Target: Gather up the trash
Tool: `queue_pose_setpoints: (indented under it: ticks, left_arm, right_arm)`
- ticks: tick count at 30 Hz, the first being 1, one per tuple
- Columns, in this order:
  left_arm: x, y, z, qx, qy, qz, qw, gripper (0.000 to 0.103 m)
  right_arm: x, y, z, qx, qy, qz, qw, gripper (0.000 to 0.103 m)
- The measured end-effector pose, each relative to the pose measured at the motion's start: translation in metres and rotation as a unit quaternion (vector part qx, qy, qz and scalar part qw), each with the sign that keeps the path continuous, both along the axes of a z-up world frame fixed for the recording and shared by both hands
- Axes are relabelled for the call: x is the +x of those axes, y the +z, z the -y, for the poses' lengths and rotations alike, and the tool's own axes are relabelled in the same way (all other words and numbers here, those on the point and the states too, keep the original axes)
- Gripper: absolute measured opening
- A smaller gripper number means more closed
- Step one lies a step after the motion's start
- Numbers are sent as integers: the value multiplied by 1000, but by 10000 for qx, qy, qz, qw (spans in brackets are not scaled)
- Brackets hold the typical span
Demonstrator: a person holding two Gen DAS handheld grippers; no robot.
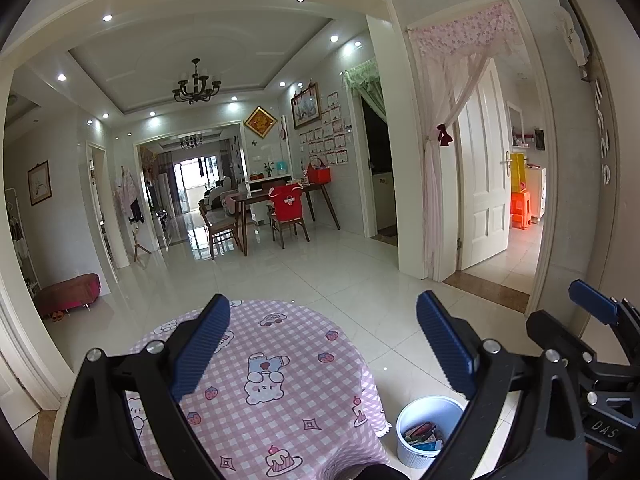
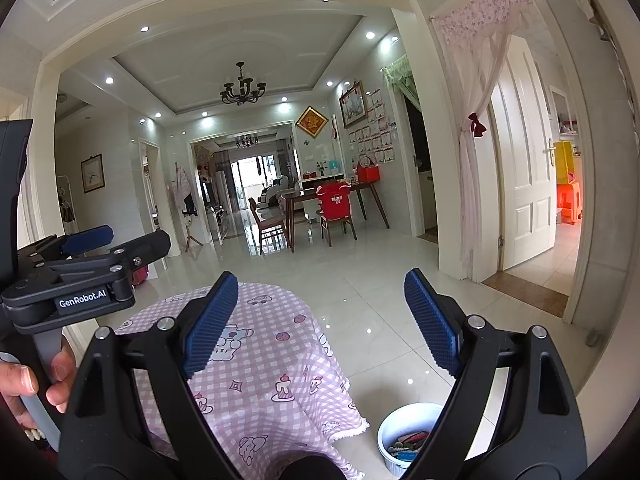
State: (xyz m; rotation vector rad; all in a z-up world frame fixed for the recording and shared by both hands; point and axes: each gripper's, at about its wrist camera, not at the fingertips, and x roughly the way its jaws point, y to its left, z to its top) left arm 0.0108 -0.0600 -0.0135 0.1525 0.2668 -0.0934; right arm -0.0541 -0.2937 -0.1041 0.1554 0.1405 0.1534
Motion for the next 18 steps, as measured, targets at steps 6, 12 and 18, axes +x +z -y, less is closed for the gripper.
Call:
queue_pose_setpoints:
  ticks: [6,12,18]
  left_arm:
    - [0,-3,-2,29,-25,-27,10000,93]
    - [2,-5,-5,42,-14,-76,10000,93]
    - [3,-5,-5,55,-22,-85,9999,93]
  right_arm:
    - [1,-3,1,15,-7,-39,10000,84]
    - [2,-2,3,17,5,-47,10000,84]
    - [3,-3,5,31,16,-54,10000,85]
